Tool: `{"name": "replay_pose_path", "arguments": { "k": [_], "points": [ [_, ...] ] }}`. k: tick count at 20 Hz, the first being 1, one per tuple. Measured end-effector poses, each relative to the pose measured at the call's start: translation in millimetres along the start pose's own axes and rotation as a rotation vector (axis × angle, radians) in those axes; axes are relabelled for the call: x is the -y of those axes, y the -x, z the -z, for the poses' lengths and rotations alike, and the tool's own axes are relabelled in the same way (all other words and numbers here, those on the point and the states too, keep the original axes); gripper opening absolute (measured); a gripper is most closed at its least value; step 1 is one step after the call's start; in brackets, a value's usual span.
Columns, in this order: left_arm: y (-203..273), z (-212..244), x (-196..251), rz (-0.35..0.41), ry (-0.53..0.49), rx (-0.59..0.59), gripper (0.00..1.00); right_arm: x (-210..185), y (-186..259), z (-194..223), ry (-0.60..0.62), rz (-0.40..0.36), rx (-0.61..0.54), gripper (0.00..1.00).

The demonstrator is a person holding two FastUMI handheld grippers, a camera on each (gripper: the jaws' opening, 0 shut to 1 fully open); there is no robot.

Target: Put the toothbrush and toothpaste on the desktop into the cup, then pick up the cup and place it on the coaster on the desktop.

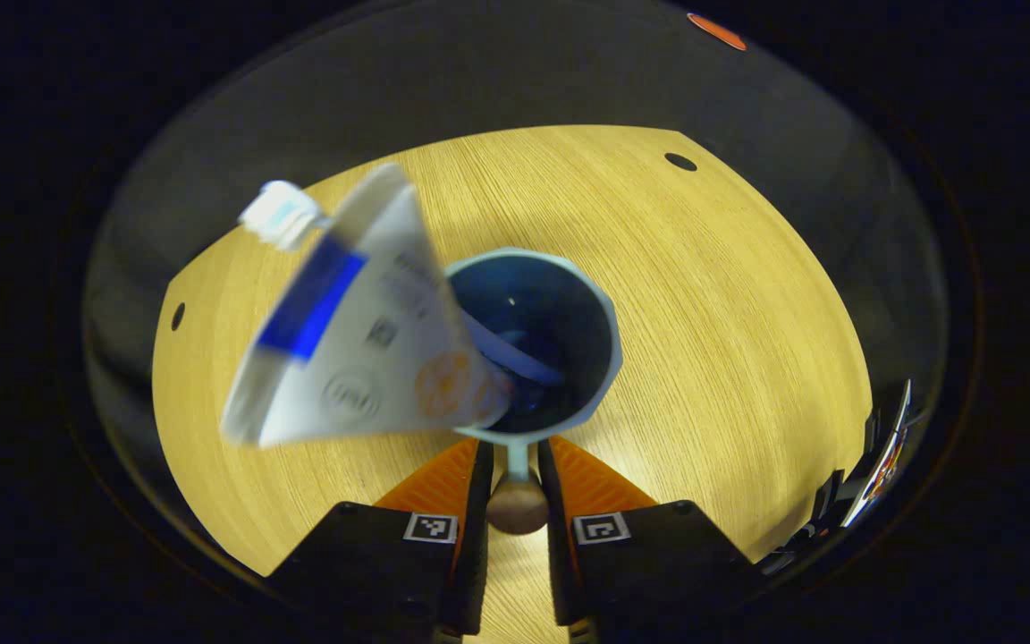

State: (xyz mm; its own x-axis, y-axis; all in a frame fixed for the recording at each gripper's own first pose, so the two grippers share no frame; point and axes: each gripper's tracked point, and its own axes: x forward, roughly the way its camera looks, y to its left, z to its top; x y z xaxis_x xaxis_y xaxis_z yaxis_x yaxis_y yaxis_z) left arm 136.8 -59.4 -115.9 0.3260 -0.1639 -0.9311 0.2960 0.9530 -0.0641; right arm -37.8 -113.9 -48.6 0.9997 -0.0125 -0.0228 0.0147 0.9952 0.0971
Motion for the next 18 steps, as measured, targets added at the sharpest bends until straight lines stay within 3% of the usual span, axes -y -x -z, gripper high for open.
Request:
{"name": "replay_pose_path", "arguments": {
  "k": [1,3,4,7,8,10,12,18],
  "points": [
    [1.2,-2.3,-4.0,-0.006,-0.013,0.017,0.36,-1.6,-0.7,-0.3,-0.001,-0.001,-0.001,0.96],
    [3.5,-7.4,-12.5,-0.013,-0.03,0.06,0.54,-7.8,-1.5,-1.1,-0.005,-0.007,-0.003,0.96],
    [5.7,-8.5,-15.3,-0.009,-0.033,0.081,0.7,-10.7,-2.8,-1.3,-0.007,-0.01,-0.004,0.96],
    [12.9,-0.3,-31.8,-0.029,-0.045,0.136,0.87,-22.8,-8.7,-1.3,-0.007,-0.02,-0.008,0.96],
    [13.7,1.5,-35.0,-0.023,-0.042,0.156,1.0,-25.9,-11.1,0.7,-0.005,-0.022,-0.015,0.96],
    [22.4,3.0,-37.8,-0.014,-0.033,0.201,1.0,-34.3,-15.1,5.3,-0.005,-0.025,-0.029,1.0],
    [34.7,2.5,-40.0,-0.021,-0.037,0.262,1.0,-42.6,-19.6,4.3,-0.011,-0.029,-0.03,0.96],
    [84.5,16.7,-29.7,-0.118,-0.058,0.529,1.0,-65.1,-31.5,-6.3,-0.019,-0.031,-0.015,0.96]
  ]
}}
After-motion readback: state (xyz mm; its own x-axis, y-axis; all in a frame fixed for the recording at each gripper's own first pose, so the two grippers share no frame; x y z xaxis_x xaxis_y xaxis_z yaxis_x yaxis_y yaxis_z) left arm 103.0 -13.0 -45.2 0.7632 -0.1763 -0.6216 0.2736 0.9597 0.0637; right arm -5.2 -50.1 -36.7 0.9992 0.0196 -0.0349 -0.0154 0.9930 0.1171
